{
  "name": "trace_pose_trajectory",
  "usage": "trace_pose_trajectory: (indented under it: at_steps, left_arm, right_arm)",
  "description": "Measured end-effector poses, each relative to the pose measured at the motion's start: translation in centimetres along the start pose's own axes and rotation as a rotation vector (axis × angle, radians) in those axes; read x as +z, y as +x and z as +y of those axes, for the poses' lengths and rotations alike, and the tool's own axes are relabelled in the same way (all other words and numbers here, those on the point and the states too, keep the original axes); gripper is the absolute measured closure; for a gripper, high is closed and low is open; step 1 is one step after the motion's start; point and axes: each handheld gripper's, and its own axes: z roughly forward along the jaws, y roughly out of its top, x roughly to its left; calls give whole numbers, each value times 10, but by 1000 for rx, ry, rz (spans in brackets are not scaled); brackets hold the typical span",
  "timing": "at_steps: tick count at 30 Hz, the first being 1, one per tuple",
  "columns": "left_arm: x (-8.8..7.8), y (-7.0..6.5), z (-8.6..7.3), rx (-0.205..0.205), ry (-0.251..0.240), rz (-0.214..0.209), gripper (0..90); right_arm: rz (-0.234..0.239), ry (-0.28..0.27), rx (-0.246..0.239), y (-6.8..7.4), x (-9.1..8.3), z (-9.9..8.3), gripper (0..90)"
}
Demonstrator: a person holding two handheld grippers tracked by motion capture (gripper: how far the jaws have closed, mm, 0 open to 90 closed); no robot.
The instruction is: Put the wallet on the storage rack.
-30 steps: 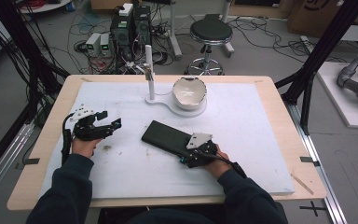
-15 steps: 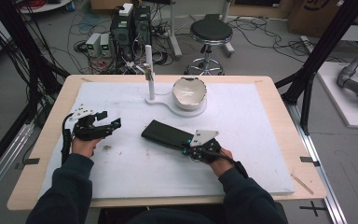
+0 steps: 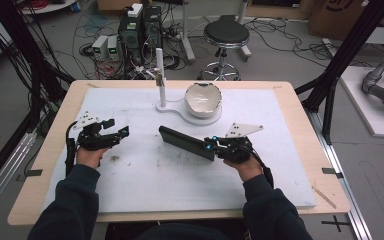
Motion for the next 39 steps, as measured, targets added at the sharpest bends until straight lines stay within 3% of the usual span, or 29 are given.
trace_pose_trajectory:
  at_steps: [6, 9, 13, 14, 19, 21, 28, 33, 35, 39]
  left_arm:
    - [0, 1, 0, 3, 0, 0, 258]
    - [0, 1, 0, 4, 1, 1, 259]
    - [0, 0, 0, 4, -2, -1, 259]
    - [0, 0, 0, 3, -2, 1, 259]
    - [0, 0, 0, 2, 1, 0, 259]
    - [0, 0, 0, 2, 1, -1, 259]
    - [0, 0, 0, 2, 1, -1, 259]
    - [0, 0, 0, 4, 2, -3, 261]
    - [0, -1, 0, 4, 2, -4, 261]
    - [0, -1, 0, 2, 2, -5, 261]
  right_arm:
    - [30, -35, 32, -2, -13, 4, 821]
    - [2, -35, 20, -5, -16, 3, 821]
    - [-21, -25, 64, -17, -16, -9, 812]
    - [-14, -39, 90, -24, -17, -15, 789]
    - [-16, -67, 76, -31, -19, -21, 728]
    - [11, -77, 104, -34, -18, -25, 686]
    - [8, -54, 121, -35, -15, -27, 571]
    - [12, -35, 98, -33, -10, -27, 484]
    - [-17, 1, 67, -30, -5, -29, 401]
    - [-31, 13, 43, -29, -2, -30, 371]
